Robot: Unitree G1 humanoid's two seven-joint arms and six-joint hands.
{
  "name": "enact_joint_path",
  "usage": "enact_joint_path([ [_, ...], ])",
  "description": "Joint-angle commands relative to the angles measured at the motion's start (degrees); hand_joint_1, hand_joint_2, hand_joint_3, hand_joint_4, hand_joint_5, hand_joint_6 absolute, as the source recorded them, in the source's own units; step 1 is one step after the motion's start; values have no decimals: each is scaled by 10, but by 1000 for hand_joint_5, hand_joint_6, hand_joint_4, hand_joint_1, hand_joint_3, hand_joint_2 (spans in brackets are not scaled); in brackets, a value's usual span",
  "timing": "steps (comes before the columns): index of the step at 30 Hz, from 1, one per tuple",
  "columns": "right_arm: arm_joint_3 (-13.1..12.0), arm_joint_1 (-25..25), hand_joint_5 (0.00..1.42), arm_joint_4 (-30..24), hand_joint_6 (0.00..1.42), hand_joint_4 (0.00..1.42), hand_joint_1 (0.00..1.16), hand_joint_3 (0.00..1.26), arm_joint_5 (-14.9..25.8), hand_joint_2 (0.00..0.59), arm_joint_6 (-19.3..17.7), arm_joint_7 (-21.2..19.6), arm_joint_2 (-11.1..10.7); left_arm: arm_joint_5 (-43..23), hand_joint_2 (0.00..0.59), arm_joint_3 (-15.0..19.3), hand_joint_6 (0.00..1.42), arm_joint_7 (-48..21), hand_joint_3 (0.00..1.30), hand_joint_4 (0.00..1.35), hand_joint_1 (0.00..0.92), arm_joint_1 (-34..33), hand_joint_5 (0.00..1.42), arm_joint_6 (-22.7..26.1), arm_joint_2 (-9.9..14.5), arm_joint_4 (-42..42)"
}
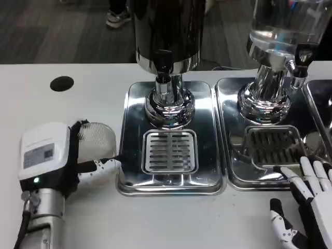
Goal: Grasp the cup under the faucet to collect the drink, then remove the cup.
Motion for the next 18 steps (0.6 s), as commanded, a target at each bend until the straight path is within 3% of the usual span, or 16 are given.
enact_joint_path([
  [1, -3, 1, 0, 2, 0, 0, 194, 229, 7, 470, -8, -6, 1, 6, 38, -14, 1341, 2, 687, 655, 497, 19, 954, 17, -9, -3],
  [7, -4, 4, 0, 4, 0, 0, 202, 228, 9, 470, -12, -8, 1, 9, 28, -17, 1388, 25, 740, 728, 536, 24, 1000, 26, -13, -14],
  [18, -7, 9, 0, 7, 0, 0, 210, 230, 17, 471, -18, -9, 2, 31, 27, -24, 1421, 44, 785, 793, 521, 32, 1042, 53, -21, -26],
])
